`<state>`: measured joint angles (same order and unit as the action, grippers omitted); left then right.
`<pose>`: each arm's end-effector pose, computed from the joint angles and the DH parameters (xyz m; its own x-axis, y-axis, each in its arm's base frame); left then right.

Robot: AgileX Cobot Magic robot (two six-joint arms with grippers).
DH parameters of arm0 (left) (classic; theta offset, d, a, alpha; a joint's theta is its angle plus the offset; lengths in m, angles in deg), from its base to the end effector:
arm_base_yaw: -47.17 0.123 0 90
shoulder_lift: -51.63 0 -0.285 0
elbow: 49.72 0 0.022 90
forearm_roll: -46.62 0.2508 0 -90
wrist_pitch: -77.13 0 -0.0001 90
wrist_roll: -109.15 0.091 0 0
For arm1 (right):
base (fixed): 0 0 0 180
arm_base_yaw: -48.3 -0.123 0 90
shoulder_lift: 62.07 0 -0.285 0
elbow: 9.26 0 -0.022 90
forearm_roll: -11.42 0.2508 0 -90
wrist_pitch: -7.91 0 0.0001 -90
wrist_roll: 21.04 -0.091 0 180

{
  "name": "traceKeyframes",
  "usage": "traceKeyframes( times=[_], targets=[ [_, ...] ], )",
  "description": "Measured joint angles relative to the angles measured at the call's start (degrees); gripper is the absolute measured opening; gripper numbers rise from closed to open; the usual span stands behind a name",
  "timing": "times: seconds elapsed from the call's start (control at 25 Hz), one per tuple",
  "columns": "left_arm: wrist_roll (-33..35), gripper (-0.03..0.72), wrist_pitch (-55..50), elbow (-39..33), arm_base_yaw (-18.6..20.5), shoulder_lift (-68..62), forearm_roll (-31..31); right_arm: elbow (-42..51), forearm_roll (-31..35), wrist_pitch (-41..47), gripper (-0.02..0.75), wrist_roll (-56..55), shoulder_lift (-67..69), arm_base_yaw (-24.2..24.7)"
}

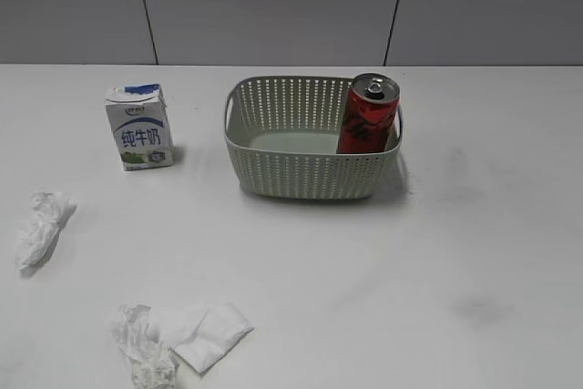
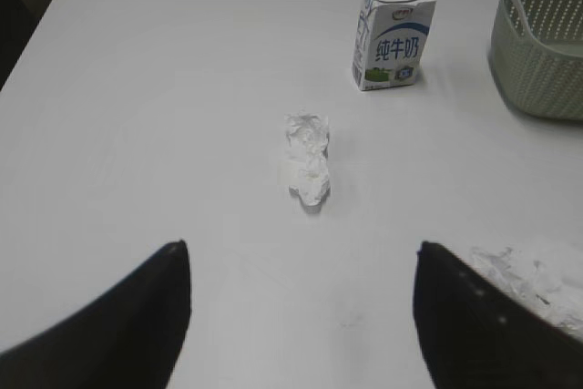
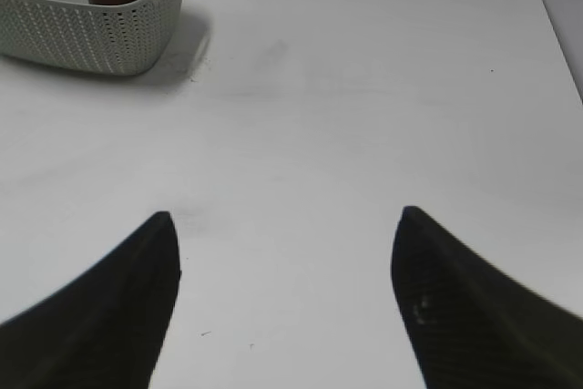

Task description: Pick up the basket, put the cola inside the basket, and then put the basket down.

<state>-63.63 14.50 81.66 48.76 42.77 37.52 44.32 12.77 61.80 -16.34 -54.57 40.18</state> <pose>-0.0035 -0.0129 0.2754 -0.4913 0.0383 -0.8701 0.1203 0.9924 -0.0242 0.0084 0.0030 0.2623 -0.4060 -0.1267 -0.9050 -0.1864 0.9810 -0.0537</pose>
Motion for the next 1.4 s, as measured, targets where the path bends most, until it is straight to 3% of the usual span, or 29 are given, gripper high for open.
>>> traceKeyframes(
  times=[0.4,1.4],
  targets=[
    [0.0,0.573,0.0,0.0,0.0,0.0,0.0,0.0,0.0,0.0,0.55,-0.1,0.0,2.4],
    [0.0,0.573,0.0,0.0,0.0,0.0,-3.5,0.0,0.0,-0.1,0.549,-0.1,0.0,2.6]
  ],
)
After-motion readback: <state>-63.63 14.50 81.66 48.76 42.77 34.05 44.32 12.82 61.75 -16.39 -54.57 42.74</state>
